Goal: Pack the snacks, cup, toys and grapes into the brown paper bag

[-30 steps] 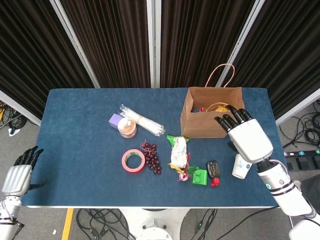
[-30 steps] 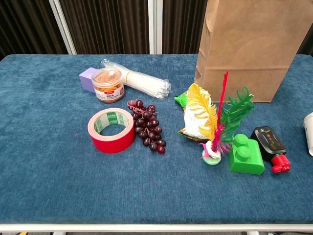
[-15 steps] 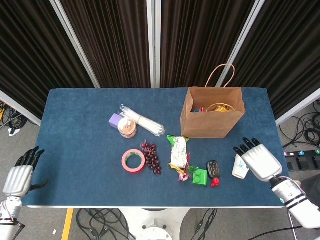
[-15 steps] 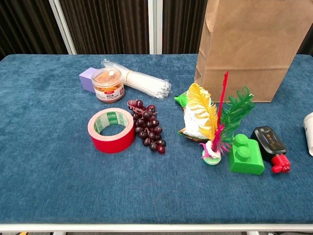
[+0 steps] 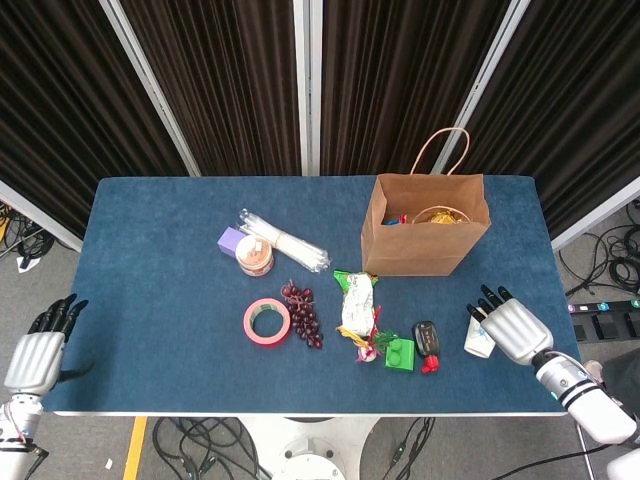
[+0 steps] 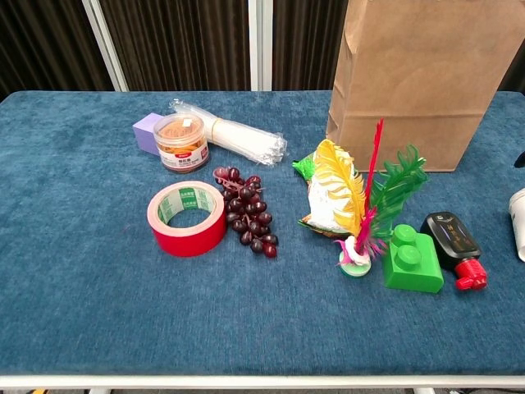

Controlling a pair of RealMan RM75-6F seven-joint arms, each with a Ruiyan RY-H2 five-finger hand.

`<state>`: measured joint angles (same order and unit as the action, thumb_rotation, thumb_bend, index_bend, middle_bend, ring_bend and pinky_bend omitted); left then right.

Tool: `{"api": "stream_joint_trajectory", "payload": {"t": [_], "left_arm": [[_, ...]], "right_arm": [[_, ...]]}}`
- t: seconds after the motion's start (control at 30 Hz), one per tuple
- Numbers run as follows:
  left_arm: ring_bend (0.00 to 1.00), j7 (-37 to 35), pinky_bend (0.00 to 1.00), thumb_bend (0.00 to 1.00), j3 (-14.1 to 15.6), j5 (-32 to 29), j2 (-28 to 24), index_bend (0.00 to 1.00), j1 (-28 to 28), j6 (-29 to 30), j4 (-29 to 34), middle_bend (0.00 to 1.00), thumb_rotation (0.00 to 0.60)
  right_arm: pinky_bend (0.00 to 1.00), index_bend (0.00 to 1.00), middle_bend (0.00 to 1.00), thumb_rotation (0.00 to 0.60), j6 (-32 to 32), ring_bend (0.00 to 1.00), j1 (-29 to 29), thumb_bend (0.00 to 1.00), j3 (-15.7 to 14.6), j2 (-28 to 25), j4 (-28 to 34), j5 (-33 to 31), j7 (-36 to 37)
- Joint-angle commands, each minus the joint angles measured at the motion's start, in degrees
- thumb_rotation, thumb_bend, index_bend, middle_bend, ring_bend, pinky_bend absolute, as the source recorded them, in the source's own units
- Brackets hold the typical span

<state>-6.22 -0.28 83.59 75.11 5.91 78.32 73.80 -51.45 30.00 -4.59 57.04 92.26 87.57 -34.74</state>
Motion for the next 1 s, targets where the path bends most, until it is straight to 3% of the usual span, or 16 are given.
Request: {"api": "stream_joint_trajectory", "payload": {"t": [0.03,0.67,1.0], "left_arm": [[0.03,-0.26,0.17,0.23,-0.06,-0.12,-0.04,0.14,-0.05,0.01,-0.07,0.13,0.6],[0.03,-1.1,0.17,0.23,0.78,1.21,0.11,0.14,0.19,-0.34,-1.17,0.13,0.6],[0.03,-1.26,0.17,0.23,0.64,1.26,0.48,0.14,0.19,-0.08,-1.63,0.13,0.6]], "right_arm": [[0.19,0.11,0.2,0.6,1.57,0.05,0.49,0.0,-0.57,2.09,-2.84,0.52,-0.09],[0.17,0.1,0.19,0.6,3.33,0.03,1.33,0.0,-1.35,11.15,-14.84,2.74,4.25],[0.16,0.1,0.18,0.6,-0.01,0.03,1.27,0.0,-0.95,10.37,-14.8,4.56,7.34]]}}
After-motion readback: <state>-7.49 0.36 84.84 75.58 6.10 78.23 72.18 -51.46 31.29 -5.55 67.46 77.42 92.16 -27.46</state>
